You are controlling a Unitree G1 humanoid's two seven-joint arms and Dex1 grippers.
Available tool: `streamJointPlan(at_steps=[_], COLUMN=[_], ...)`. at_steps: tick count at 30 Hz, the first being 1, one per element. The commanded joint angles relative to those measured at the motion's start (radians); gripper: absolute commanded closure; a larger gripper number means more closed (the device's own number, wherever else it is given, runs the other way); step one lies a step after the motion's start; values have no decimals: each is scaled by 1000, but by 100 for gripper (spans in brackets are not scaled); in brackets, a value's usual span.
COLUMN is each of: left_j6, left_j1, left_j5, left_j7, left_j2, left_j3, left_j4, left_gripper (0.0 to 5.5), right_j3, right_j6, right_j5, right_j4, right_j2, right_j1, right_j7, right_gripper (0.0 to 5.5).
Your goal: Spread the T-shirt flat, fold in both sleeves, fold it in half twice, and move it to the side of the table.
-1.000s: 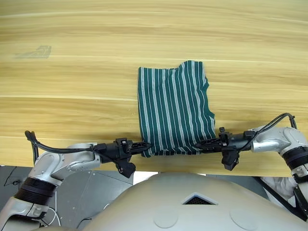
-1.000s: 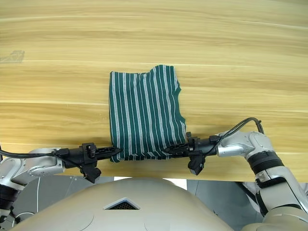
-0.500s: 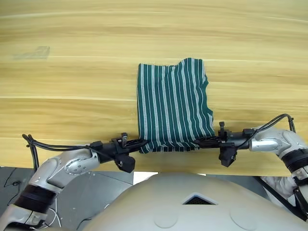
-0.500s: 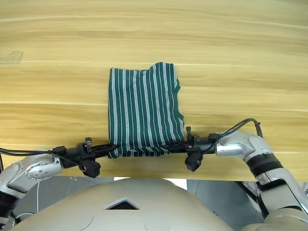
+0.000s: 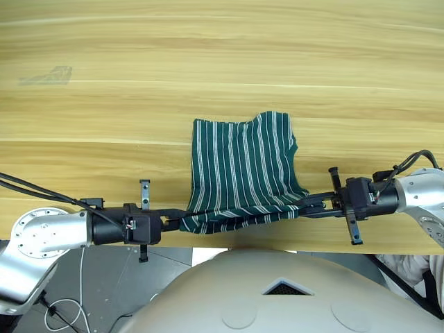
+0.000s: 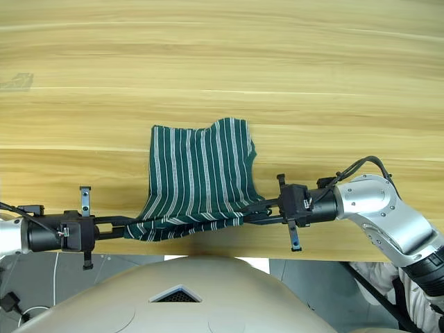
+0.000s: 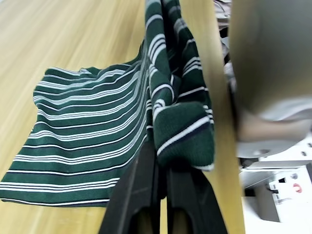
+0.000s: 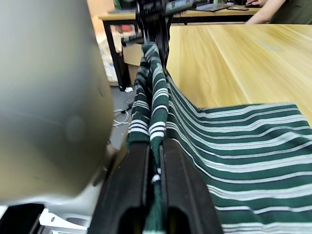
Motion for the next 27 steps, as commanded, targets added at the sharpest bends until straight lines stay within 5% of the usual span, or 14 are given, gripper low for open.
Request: streamJointPlan(at_steps=[1,5,9,17,27], left_j6=[19,57,150,237,150], left_j1=[184,209,2,-450,-718], left_j5=[24,-5,-108,34,276], left_j7=[-72,-115,-53,27,153], left_j2=[-58,-97,-141,-265,-483], left_j3=[98,150,145,-67,-219], left_j4=[-78,-131,-74,207,537], left_gripper=[550,550,550,550,550], right_j3=[-92,-171,-196,-165,-161], right_j6=[53,88,116,166,143], right_j5=[13,5,-57,-247,-396], right_j4=[-84,-115,-23,309,560], right_j2=[-30,-5,109,381,573], right_j1=[96,157,90,-214,-363], right_j7=[31,53,26,12,69], right_gripper=[543,543,543,543,543])
